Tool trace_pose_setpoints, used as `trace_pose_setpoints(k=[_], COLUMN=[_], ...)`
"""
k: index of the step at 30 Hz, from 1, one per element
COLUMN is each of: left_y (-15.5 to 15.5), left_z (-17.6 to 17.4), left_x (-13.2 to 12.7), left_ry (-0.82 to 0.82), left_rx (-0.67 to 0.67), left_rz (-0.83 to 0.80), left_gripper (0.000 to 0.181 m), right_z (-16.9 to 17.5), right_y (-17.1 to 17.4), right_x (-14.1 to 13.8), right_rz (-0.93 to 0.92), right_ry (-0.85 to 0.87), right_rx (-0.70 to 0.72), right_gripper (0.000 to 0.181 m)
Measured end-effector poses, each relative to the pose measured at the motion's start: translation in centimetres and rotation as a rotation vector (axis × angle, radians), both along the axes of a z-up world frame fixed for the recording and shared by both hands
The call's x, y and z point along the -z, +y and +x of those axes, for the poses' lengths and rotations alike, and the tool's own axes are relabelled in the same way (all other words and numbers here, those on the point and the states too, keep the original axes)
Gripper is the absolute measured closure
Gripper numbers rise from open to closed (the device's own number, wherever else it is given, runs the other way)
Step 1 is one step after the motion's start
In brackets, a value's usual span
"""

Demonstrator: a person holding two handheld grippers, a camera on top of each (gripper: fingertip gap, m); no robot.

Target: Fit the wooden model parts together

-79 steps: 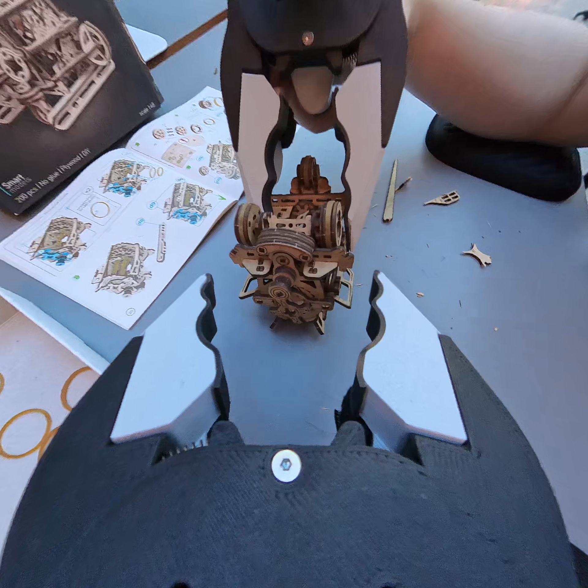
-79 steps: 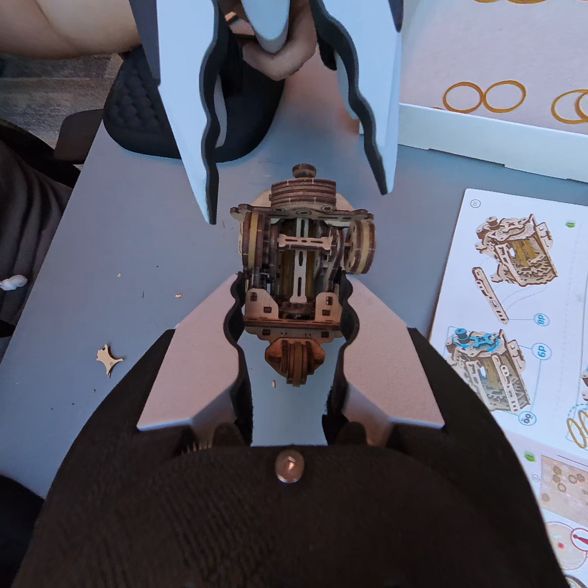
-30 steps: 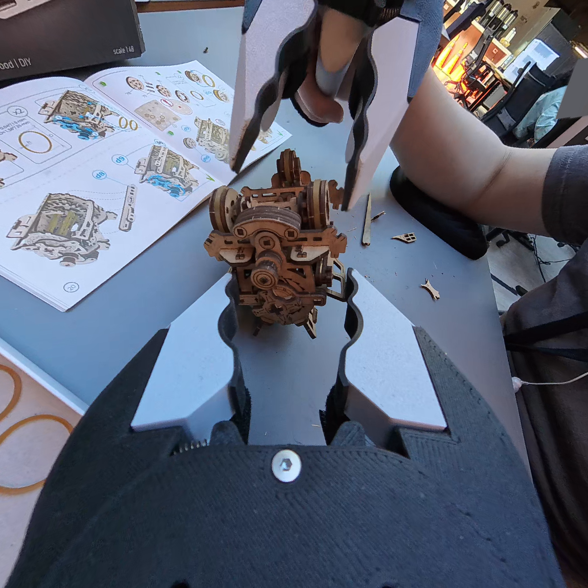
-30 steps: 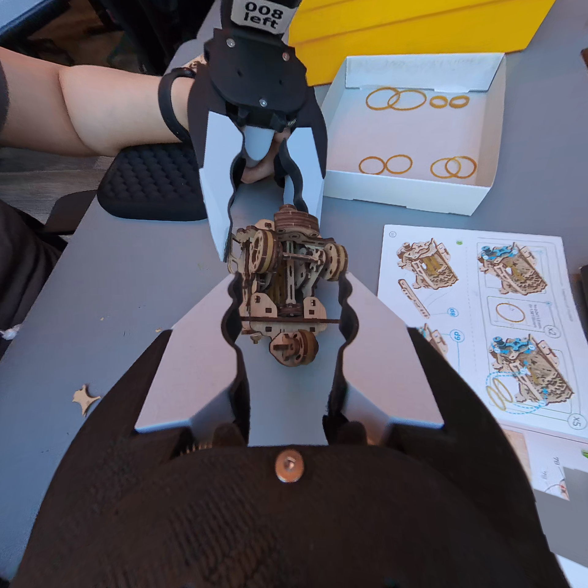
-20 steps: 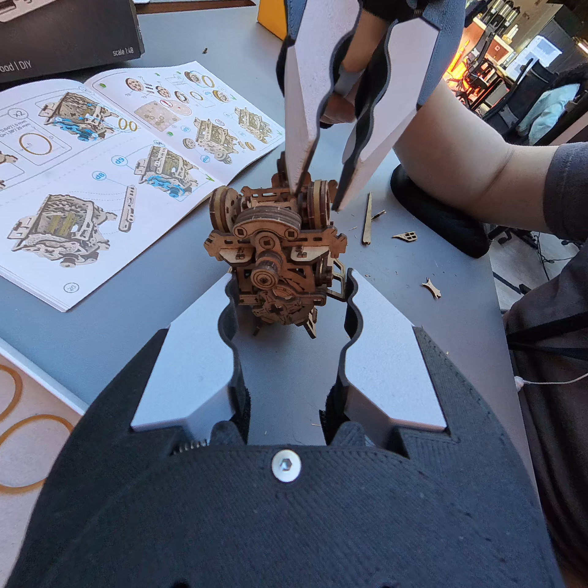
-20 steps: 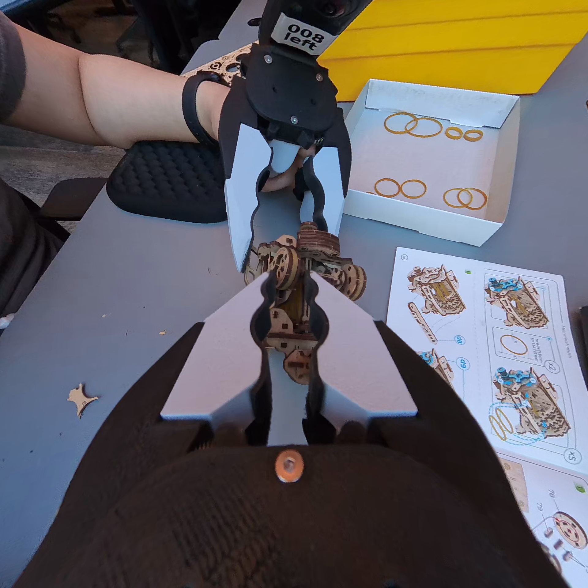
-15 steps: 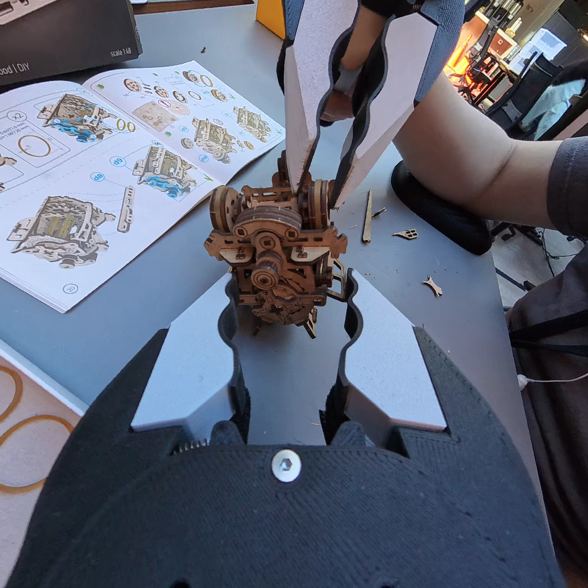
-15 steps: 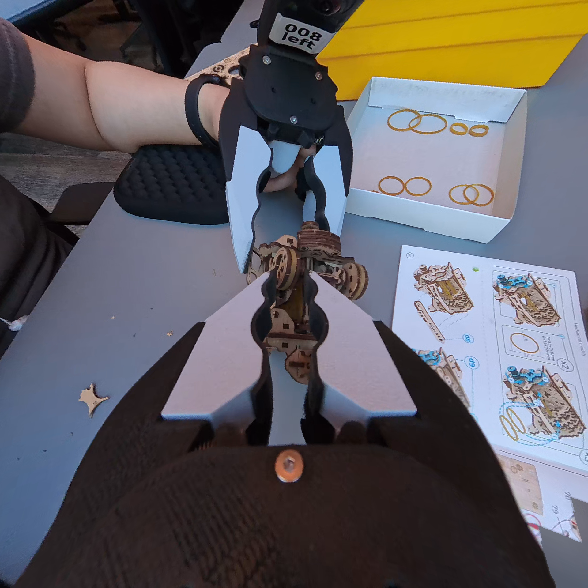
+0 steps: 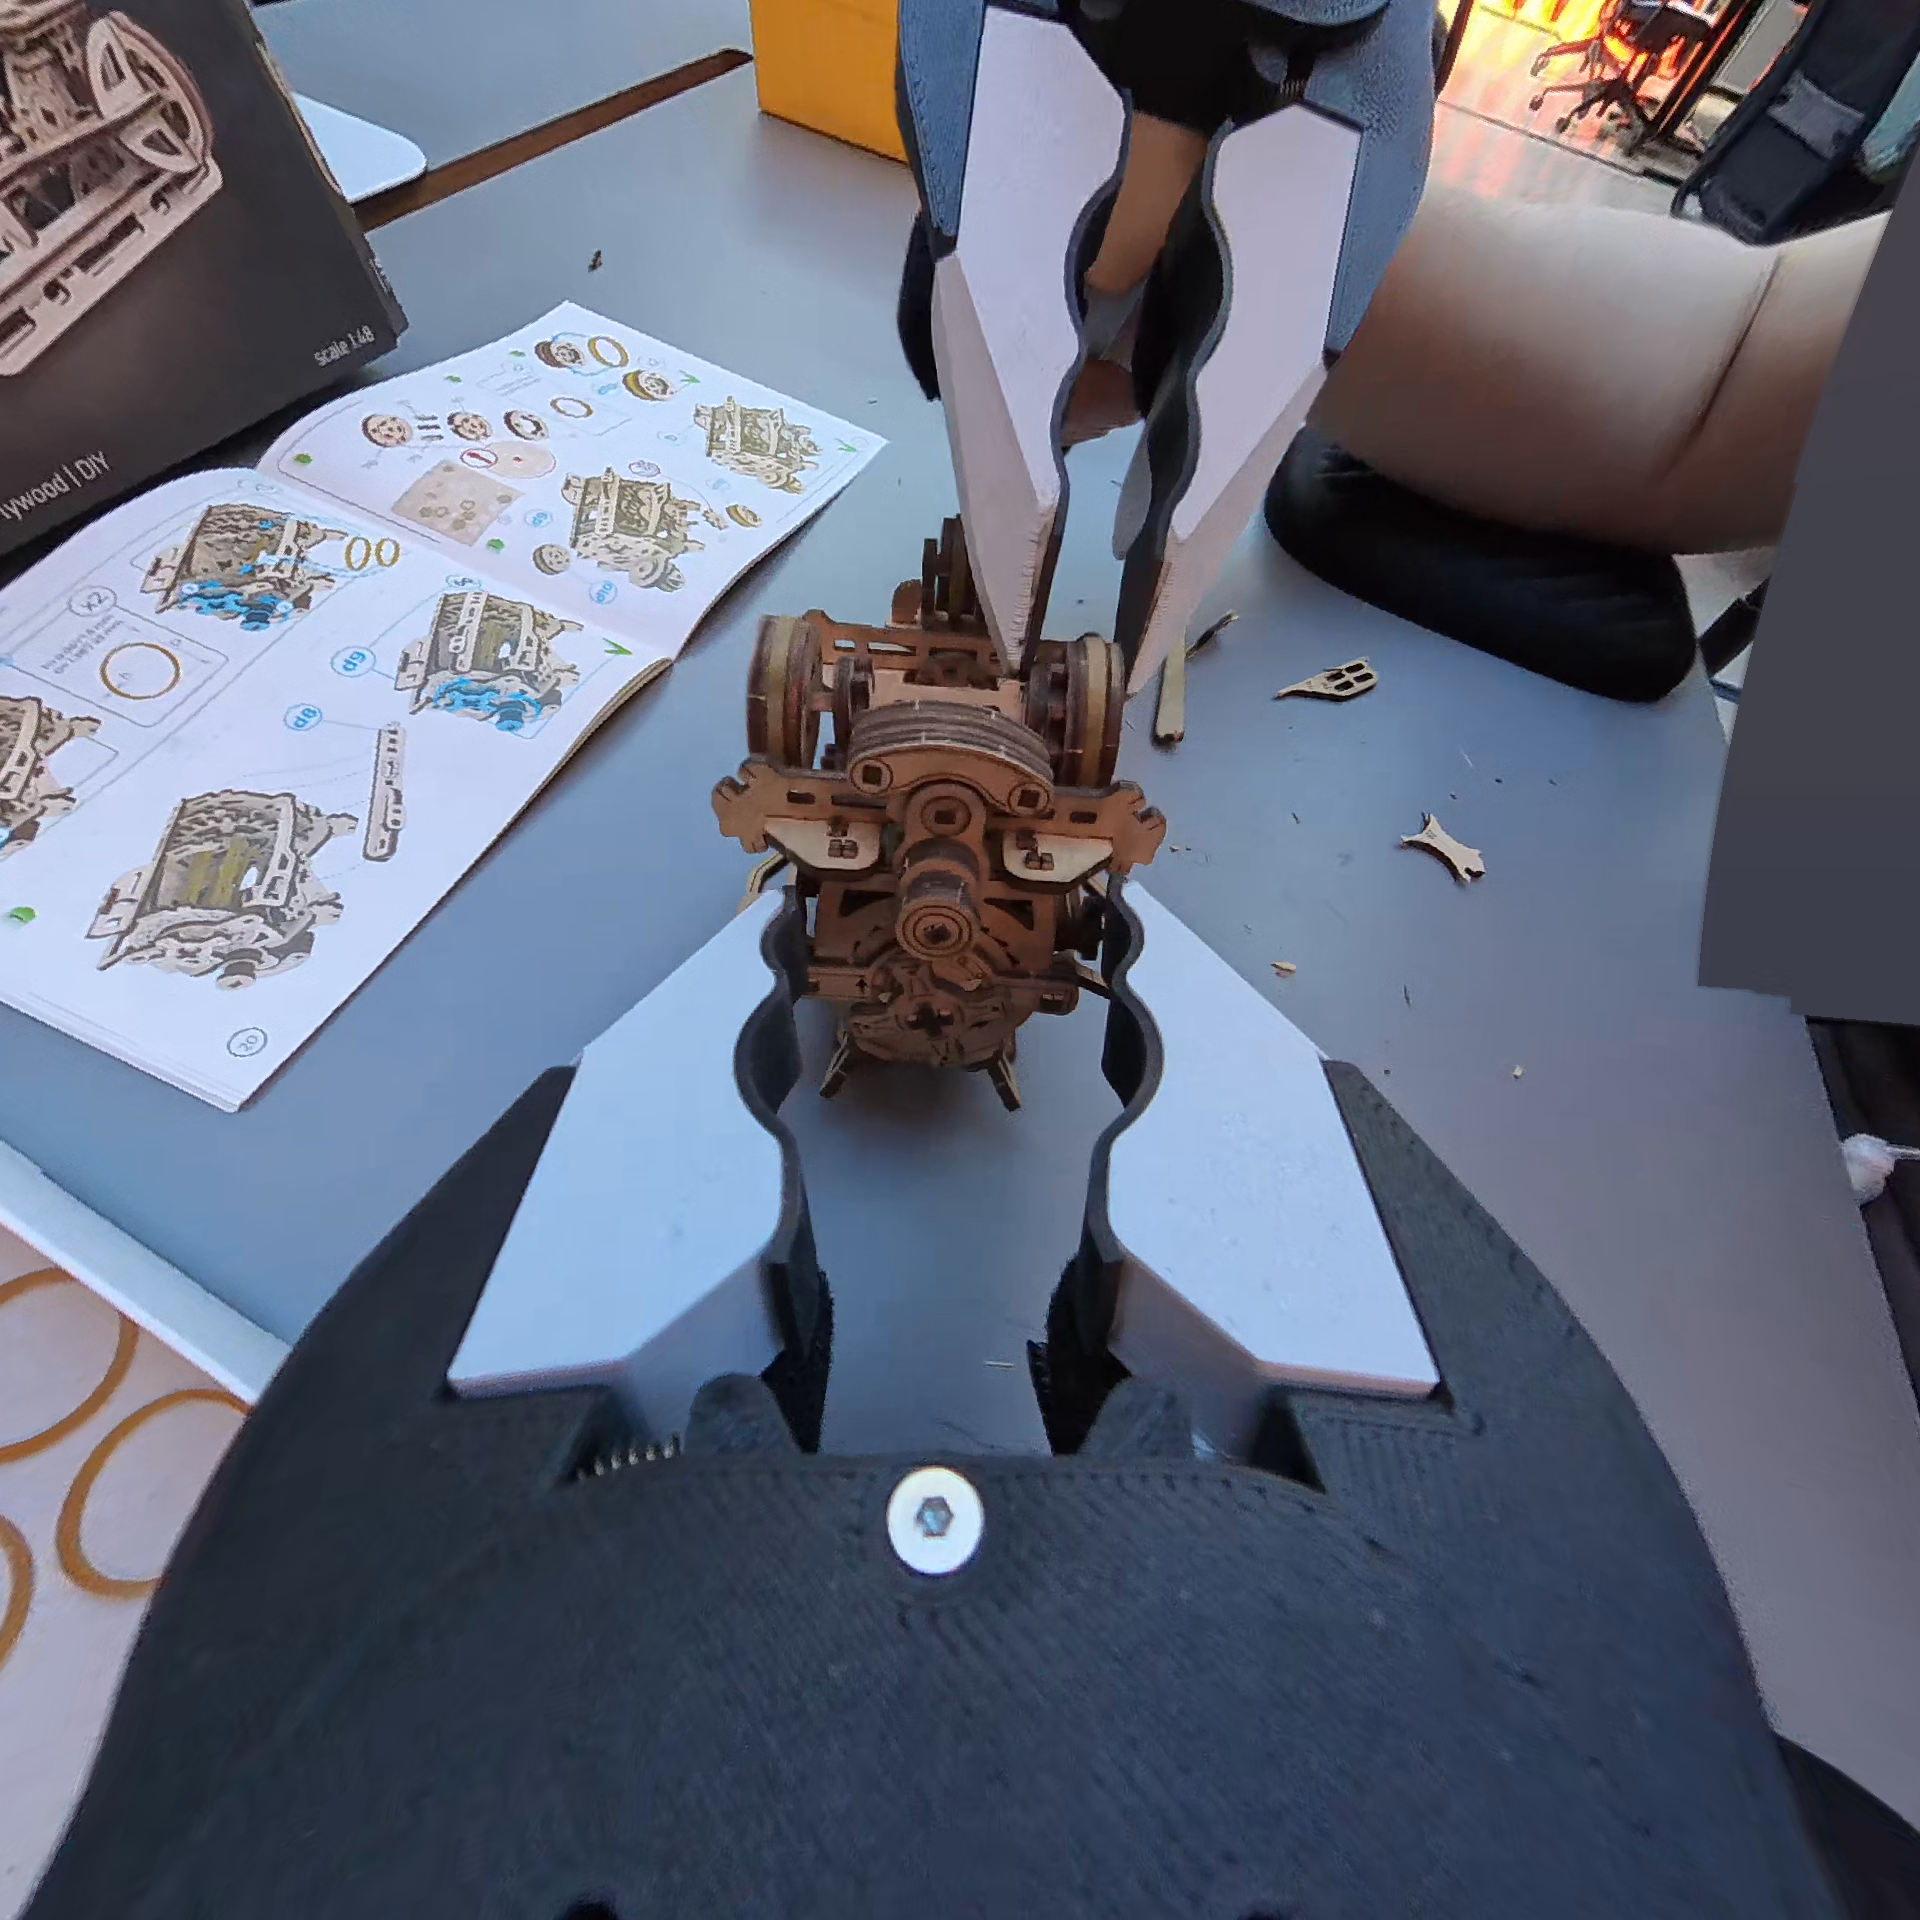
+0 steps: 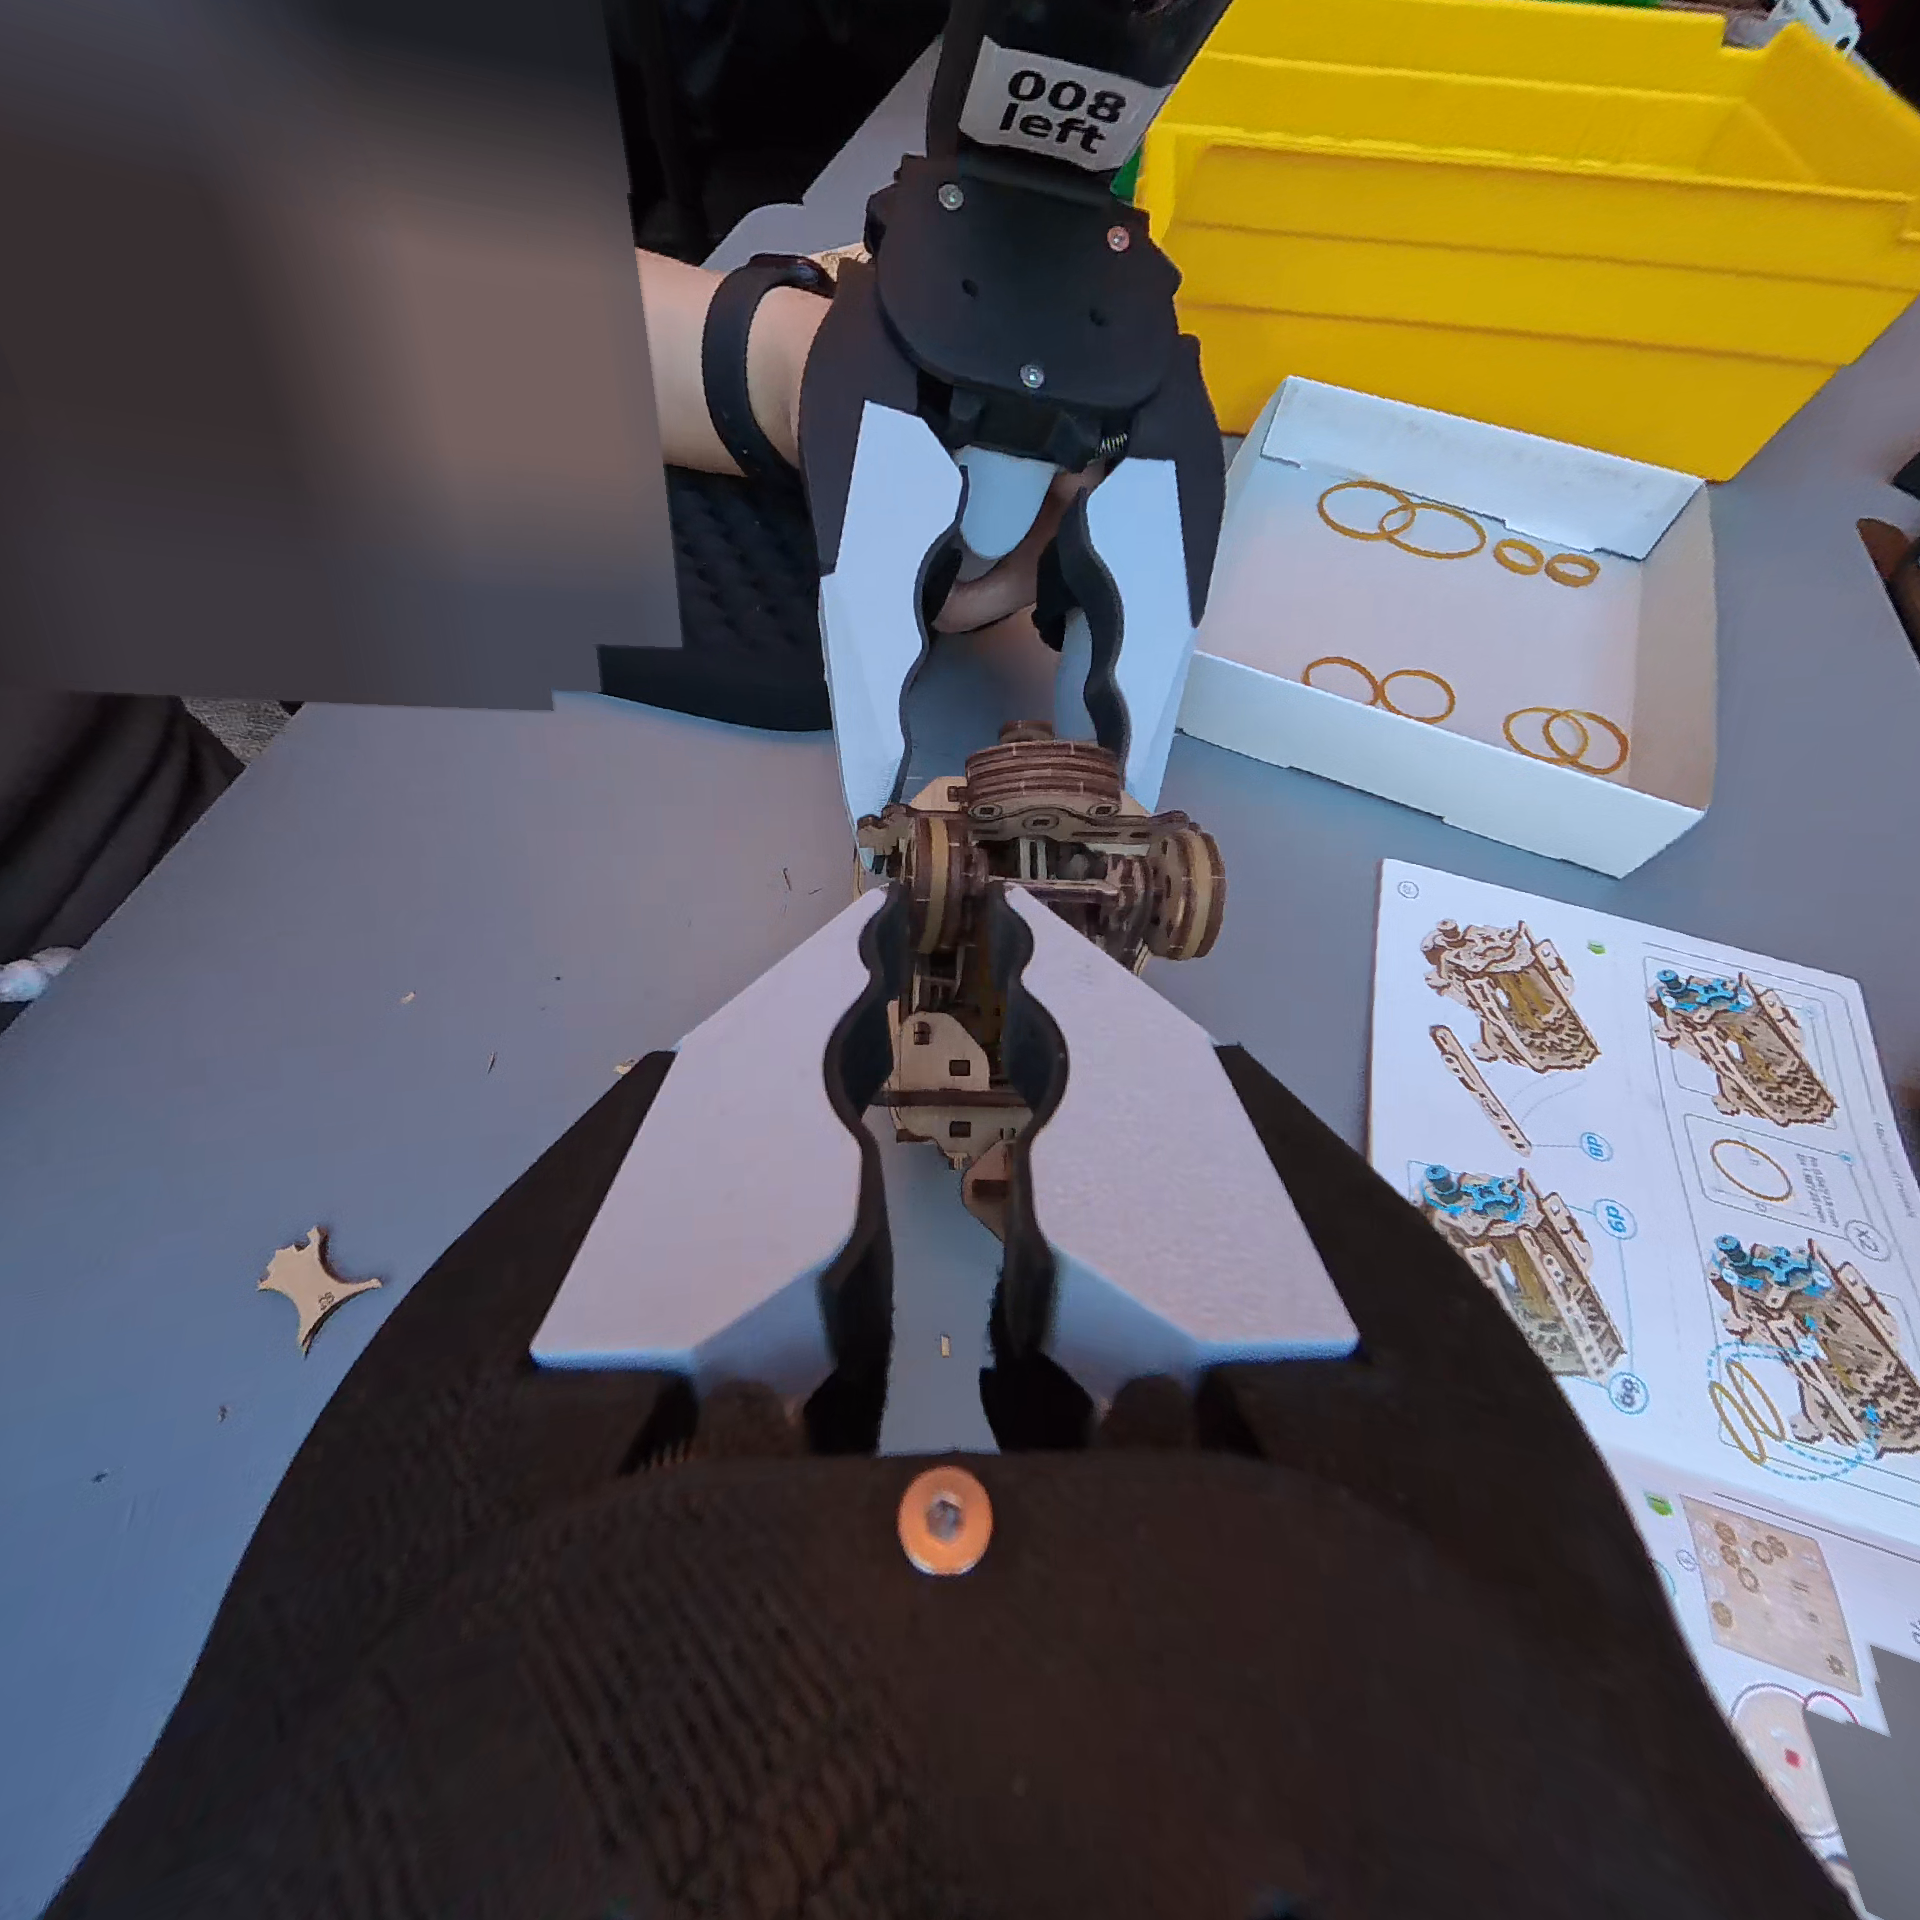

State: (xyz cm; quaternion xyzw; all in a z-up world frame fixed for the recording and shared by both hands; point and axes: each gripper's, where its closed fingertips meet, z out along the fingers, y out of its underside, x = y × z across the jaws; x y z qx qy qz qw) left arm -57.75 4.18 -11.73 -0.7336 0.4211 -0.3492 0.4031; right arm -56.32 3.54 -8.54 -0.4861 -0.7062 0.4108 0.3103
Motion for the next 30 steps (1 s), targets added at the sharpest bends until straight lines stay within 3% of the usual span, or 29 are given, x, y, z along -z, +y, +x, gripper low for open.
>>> trace_pose_setpoints(k=[3,12,19,23,26,30], left_y=[-0.4,-1.3,-0.9,-1.1,-1.4,-1.8], left_z=[0.2,0.4,0.2,0.5,0.7,1.0], left_x=[0.2,1.0,1.6,1.7,1.7,1.6], left_ry=[0.041,0.147,0.196,0.207,0.233,0.278], left_rx=[0.018,0.045,0.034,0.059,0.083,0.108], left_rz=[0.041,0.123,0.177,0.221,0.287,0.392], left_gripper=[0.125,0.096,0.102,0.111,0.112,0.112], right_z=[0.2,0.1,0.1,-0.6,-1.1,-1.6], right_y=[-0.7,-1.4,-0.8,0.6,0.2,-0.8], right_x=[0.2,0.6,-0.7,-0.5,1.0,1.7], right_rz=[0.071,0.179,0.196,0.089,0.066,0.135], right_ry=[0.022,0.063,0.14,0.117,0.053,0.009], right_rx=[0.0,0.025,0.038,0.108,0.082,0.015], right_gripper=[0.168,0.167,0.126,0.081,0.085,0.104])
